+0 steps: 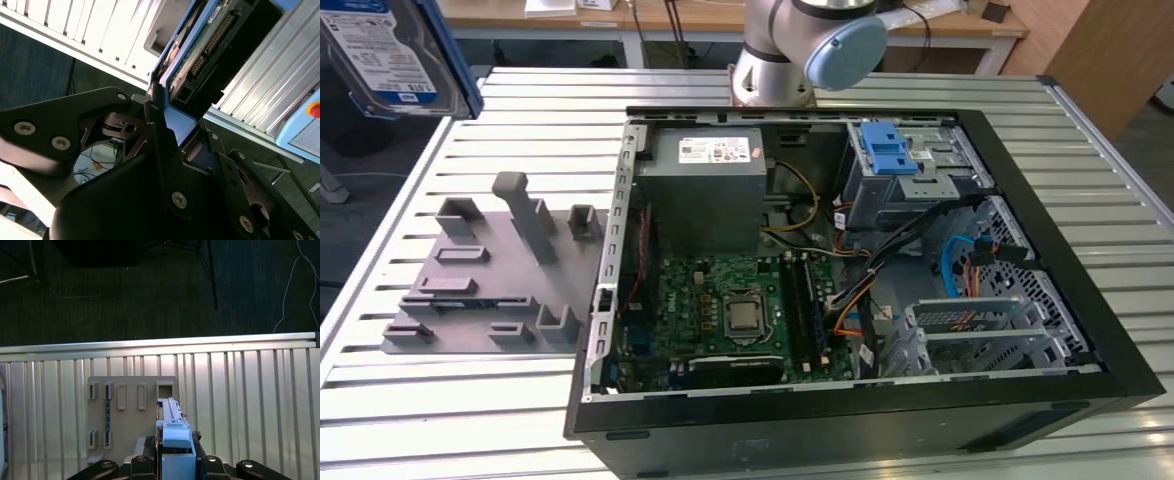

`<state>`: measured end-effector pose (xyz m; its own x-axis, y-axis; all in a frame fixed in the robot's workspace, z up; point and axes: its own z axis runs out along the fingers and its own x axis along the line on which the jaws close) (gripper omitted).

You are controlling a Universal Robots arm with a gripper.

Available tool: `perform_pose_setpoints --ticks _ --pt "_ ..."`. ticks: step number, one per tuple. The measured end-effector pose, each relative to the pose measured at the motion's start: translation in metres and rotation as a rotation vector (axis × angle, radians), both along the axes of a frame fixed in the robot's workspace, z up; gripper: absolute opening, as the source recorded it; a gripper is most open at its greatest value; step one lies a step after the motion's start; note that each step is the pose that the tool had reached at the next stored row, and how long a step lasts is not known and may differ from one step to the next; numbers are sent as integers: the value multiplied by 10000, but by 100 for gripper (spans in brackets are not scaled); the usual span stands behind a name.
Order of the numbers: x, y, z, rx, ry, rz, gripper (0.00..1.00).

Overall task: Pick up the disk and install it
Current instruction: 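Pick up the disk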

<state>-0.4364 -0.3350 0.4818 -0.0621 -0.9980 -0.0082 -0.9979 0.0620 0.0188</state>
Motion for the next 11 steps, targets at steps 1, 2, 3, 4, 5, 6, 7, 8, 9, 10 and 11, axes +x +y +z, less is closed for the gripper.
perform_pose_setpoints --ticks 1,2,3,4,5,6,7,8,9,10,11 --pt "0 -19 0 0 0 0 36" --pt "0 -39 -1 0 -1 1 36" --pt "0 -64 0 -1 1 1 36" --pt "0 -88 0 -1 1 1 36" --pt "0 -110 0 -1 0 1 36" --pt "0 -128 -1 -1 -1 1 36" --pt "0 -145 -1 -1 0 0 36" --pt "0 -161 0 -1 0 0 36" --pt "0 -178 -1 -1 0 0 36" --pt "0 -202 -2 0 -1 0 36" --pt "0 -226 -2 0 0 0 36"
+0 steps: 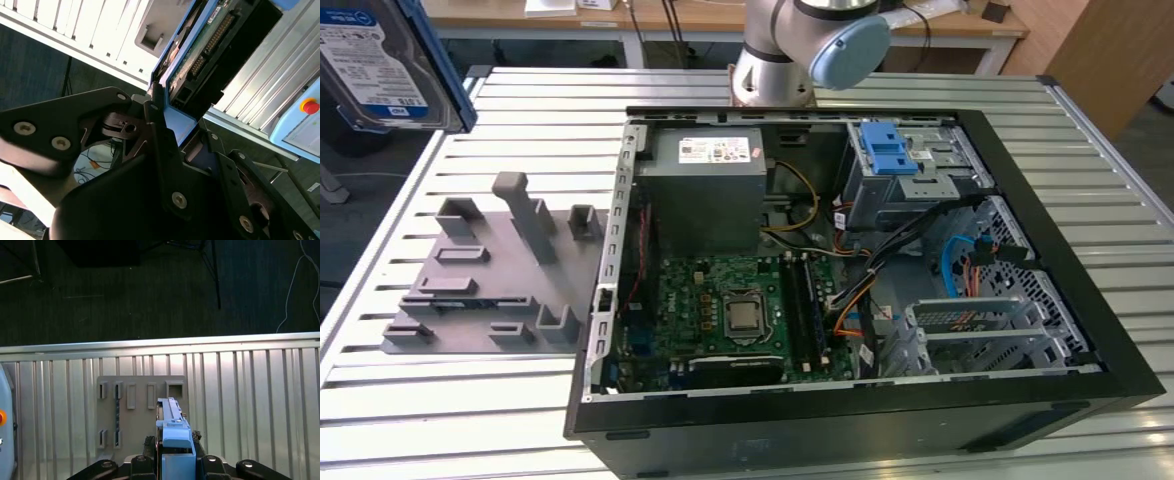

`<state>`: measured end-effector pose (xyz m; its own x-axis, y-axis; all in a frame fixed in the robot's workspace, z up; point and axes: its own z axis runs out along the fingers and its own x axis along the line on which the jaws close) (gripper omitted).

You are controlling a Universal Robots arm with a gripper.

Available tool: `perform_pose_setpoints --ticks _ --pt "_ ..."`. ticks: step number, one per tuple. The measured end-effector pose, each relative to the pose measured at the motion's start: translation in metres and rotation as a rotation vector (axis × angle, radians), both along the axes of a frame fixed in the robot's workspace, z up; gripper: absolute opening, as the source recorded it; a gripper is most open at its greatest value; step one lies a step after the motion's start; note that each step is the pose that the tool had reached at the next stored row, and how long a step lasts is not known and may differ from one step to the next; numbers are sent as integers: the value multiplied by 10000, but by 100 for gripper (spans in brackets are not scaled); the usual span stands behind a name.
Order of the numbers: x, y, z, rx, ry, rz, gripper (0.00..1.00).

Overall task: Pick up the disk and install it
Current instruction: 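Pick up the disk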

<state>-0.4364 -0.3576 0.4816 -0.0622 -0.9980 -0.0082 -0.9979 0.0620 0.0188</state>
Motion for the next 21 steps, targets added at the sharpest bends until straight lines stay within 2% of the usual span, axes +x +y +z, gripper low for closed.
perform_pose_setpoints --ticks 4,8,12,21 --pt "0 -99 -4 0 1 1 36" --pt "6 -149 -7 0 0 1 36" --pt "74 -167 -8 0 -1 1 36" --pt "413 -169 -8 1 0 17 36"
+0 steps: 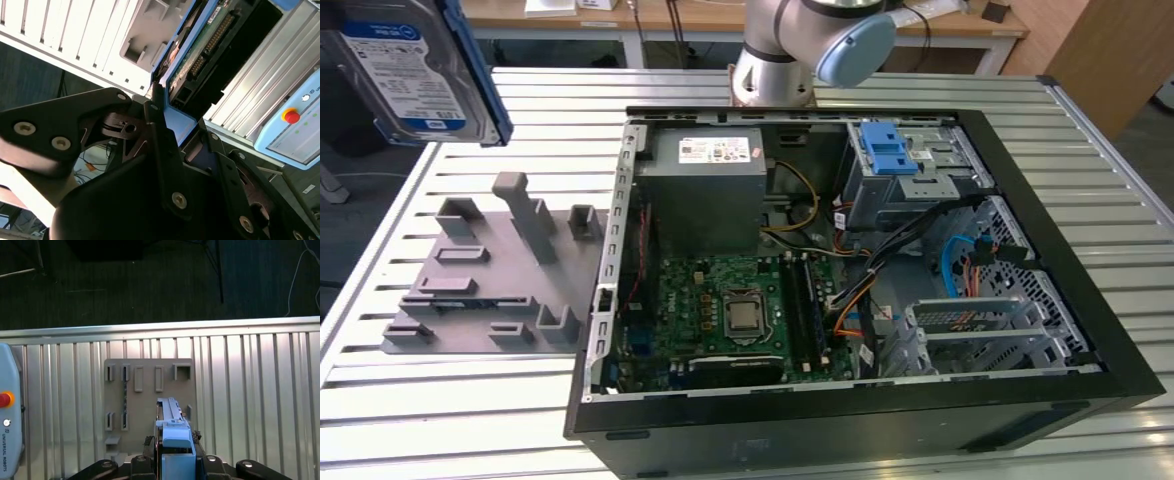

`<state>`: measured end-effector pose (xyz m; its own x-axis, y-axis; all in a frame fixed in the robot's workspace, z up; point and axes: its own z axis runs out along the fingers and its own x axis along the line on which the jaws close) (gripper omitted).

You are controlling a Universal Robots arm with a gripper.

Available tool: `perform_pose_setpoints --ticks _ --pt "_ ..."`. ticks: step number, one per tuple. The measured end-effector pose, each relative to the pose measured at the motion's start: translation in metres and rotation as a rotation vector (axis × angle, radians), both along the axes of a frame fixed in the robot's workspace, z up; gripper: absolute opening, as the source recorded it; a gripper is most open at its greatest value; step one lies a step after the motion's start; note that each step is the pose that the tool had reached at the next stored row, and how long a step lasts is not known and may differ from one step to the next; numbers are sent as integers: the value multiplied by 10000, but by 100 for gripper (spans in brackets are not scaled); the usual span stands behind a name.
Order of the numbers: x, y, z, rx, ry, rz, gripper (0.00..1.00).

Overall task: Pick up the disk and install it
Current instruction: 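Pick up the disk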

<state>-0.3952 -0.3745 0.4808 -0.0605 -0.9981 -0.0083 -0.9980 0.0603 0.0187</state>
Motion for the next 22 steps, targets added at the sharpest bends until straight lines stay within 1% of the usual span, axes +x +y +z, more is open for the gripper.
perform_pose_setpoints --ticks 3,6,10,13,18,22 --pt "66 -1 1 13 1 17 36" --pt "87 -18 0 55 0 21 36" --pt "88 -59 -4 176 0 23 36" --pt "89 -76 -11 181 0 120 36" --pt "90 -83 -23 181 5 516 36" --pt "112 -111 -23 181 5 535 36"
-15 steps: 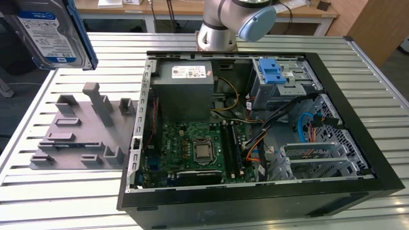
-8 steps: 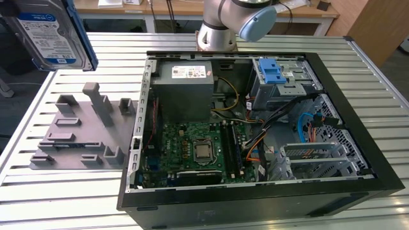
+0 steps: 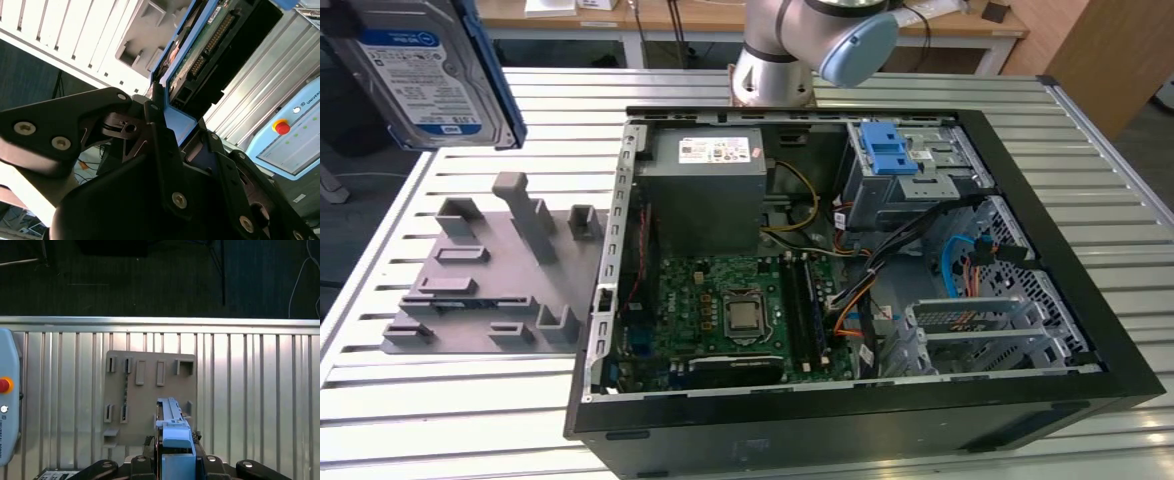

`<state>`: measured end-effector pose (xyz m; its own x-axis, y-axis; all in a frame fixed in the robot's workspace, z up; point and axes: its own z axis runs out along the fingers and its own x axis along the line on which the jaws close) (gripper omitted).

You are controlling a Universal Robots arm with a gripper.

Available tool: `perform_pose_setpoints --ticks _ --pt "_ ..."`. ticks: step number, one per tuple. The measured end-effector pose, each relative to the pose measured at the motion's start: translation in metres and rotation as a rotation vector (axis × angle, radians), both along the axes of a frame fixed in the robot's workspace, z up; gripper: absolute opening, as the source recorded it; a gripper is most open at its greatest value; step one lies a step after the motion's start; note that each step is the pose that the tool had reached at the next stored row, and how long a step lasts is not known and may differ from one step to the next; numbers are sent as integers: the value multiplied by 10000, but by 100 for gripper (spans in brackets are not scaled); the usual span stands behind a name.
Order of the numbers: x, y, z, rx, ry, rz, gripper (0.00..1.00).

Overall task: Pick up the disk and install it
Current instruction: 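Pick up the disk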

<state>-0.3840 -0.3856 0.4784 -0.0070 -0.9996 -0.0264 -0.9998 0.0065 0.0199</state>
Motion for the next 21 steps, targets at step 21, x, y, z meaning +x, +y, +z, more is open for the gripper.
perform_pose_setpoints --ticks 21 --pt "454 -55 -10 -43 0 -1 36"
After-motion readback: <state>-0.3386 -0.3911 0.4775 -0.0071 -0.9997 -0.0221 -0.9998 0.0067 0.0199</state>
